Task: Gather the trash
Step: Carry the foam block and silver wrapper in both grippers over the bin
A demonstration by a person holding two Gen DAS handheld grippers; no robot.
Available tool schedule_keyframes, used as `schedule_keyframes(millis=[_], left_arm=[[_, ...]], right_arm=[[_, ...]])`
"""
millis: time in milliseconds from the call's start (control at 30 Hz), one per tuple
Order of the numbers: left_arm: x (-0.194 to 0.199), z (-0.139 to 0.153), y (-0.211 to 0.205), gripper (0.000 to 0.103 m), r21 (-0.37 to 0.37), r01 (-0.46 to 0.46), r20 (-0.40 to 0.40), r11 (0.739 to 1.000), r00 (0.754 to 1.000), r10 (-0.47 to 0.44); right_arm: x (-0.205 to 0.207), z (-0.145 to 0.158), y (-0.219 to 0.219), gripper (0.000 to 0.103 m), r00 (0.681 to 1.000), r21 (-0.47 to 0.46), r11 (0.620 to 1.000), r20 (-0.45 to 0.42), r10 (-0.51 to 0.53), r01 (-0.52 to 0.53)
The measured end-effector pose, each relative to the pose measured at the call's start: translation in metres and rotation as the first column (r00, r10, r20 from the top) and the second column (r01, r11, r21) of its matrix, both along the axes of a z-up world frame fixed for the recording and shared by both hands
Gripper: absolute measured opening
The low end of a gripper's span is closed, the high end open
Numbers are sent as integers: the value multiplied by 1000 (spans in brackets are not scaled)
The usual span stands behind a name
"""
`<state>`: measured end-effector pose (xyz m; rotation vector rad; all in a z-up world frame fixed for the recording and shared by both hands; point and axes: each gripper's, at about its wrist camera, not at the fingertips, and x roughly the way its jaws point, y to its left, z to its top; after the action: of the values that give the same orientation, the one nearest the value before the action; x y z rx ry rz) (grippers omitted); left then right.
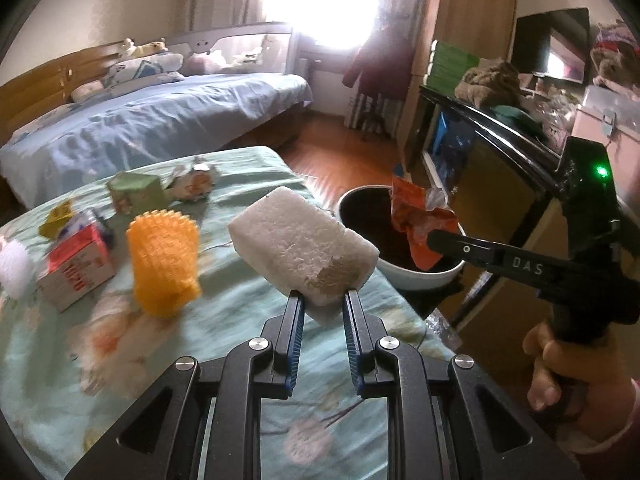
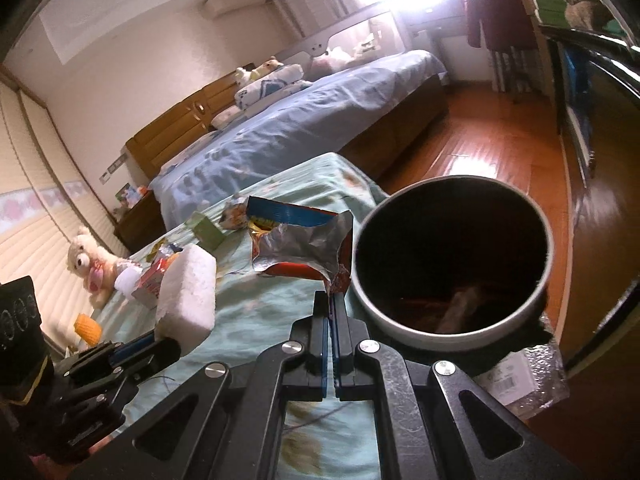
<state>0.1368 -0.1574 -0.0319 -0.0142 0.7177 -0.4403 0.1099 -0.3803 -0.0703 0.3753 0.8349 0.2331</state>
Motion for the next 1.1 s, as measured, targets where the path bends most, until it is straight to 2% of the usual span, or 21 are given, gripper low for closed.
schedule_keyframes(millis=[400,1100], left_arm=[[35,-8,-43,18,25,56,-22,998,998,-55],[81,-17,-101,19,70,112,-36,991,993,-110]], right_arm=[[2,-5,-37,1,997,-14,997,-13,-81,81],[29,-19,-74,1,988,-26,990,-52,-143,142]])
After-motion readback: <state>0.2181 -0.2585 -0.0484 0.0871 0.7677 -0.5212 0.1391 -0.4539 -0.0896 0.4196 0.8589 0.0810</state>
